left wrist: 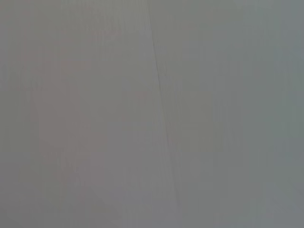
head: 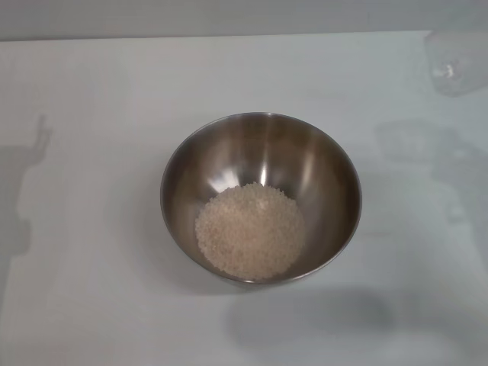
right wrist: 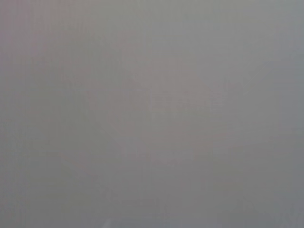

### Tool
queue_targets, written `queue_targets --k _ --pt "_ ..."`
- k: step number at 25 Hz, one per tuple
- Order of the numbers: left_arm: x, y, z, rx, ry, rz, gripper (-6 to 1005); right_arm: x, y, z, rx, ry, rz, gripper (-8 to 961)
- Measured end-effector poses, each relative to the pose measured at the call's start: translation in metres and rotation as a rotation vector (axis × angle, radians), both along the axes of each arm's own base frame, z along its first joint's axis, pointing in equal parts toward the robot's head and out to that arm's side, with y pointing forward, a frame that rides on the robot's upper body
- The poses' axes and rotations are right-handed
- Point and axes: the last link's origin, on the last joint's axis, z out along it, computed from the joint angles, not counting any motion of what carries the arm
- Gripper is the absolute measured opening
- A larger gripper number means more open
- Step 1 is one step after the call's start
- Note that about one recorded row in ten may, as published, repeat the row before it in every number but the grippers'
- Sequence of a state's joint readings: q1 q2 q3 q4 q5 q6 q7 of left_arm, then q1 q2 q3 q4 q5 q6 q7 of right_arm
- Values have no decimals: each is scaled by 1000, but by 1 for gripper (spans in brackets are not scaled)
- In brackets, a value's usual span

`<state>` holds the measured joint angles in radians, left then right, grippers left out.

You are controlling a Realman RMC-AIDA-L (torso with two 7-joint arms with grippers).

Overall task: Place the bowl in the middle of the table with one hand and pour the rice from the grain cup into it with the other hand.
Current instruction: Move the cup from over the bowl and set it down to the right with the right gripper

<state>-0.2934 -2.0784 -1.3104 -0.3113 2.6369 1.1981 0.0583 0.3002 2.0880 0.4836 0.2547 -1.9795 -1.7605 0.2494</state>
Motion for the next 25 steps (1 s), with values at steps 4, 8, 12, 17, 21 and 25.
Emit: queue_targets --k 4,8,12,17,21,25 --pt "0 0 -2 -8 2 0 818 21 3 4 6 -72 -113 16" --pt "-1 -1 -2 -10 4 3 818 41 13 1 -44 -117 -250 15" --pt "-2 -1 -2 -12 5 6 818 56 27 -5 -108 -165 -361 15" --pt "-2 -2 -3 -14 6 5 819 58 44 -16 -194 -235 -399 15" --pt "-1 -2 -3 -17 7 4 819 53 54 -26 -246 -308 -390 15" --pt "0 -1 -4 -21 7 -3 819 45 63 -40 -317 -393 -362 15"
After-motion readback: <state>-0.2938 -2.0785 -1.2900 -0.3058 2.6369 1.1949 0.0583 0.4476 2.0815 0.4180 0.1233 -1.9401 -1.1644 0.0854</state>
